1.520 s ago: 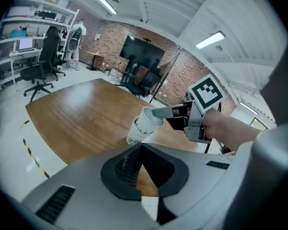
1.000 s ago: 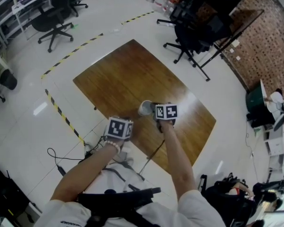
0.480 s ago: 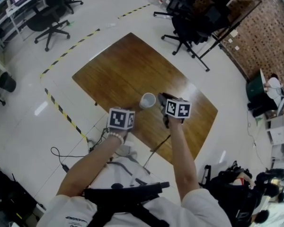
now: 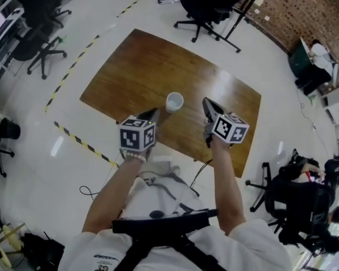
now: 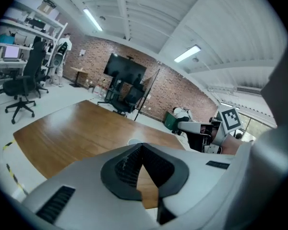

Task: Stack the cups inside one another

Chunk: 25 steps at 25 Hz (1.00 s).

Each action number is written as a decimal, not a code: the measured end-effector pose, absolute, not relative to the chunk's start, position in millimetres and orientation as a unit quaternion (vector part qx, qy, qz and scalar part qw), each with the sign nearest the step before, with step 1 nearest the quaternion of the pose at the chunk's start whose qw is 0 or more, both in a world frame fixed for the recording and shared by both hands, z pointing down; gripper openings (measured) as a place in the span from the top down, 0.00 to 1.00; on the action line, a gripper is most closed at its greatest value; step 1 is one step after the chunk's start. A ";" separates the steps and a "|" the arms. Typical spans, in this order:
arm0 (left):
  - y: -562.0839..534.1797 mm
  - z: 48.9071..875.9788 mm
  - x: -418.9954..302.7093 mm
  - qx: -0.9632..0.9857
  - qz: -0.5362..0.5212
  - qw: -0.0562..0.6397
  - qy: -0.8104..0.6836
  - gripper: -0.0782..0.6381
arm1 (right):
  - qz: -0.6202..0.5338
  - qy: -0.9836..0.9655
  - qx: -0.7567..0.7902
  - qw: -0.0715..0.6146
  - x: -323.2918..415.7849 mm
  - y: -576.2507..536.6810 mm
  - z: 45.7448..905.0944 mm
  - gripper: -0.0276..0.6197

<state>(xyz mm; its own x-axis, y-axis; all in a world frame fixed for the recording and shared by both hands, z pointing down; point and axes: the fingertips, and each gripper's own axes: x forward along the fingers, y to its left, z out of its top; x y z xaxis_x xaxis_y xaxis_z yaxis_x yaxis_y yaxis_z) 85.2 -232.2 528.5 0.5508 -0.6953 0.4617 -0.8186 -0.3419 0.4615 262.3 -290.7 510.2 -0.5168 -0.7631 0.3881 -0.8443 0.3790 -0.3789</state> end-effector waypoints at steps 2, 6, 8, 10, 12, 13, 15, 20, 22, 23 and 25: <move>-229.1 517.8 86.6 0.829 0.090 0.316 -0.452 0.90 | 0.269 -0.826 0.491 0.059 262.3 -272.8 506.5 0.96; -226.2 511.0 89.3 0.839 0.095 0.303 -0.442 0.90 | 0.257 -0.817 0.513 0.062 262.4 -239.2 502.8 0.96; -222.7 513.8 92.3 0.839 0.105 0.299 -0.443 0.90 | 0.249 -0.810 0.525 0.081 263.9 -224.4 505.6 0.96; -216.7 520.4 92.8 0.838 0.114 0.299 -0.441 0.90 | 0.246 -0.803 0.535 0.093 261.6 -209.6 508.9 0.96; -211.9 525.4 91.0 0.838 0.121 0.304 -0.438 0.90 | 0.248 -0.795 0.546 0.096 257.8 -197.2 510.7 0.96; -210.3 526.4 90.5 0.838 0.125 0.305 -0.436 0.90 | 0.249 -0.791 0.550 0.097 257.1 -192.4 511.0 0.96; -207.1 527.4 90.3 0.839 0.133 0.306 -0.431 0.90 | 0.255 -0.783 0.560 0.095 258.6 -184.2 510.9 0.96; -197.6 534.0 84.4 0.843 0.144 0.308 -0.417 0.90 | 0.263 -0.766 0.580 0.086 258.0 -167.3 514.8 0.96; -192.6 538.2 82.2 0.845 0.147 0.309 -0.411 0.90 | 0.265 -0.762 0.585 0.083 255.7 -161.2 519.0 0.96; -190.9 539.6 81.9 0.846 0.148 0.309 -0.409 0.90 | 0.266 -0.761 0.586 0.082 255.0 -159.1 520.3 0.96; -190.2 539.8 82.2 0.847 0.149 0.308 -0.406 0.90 | 0.266 -0.761 0.586 0.081 253.8 -157.8 521.3 0.96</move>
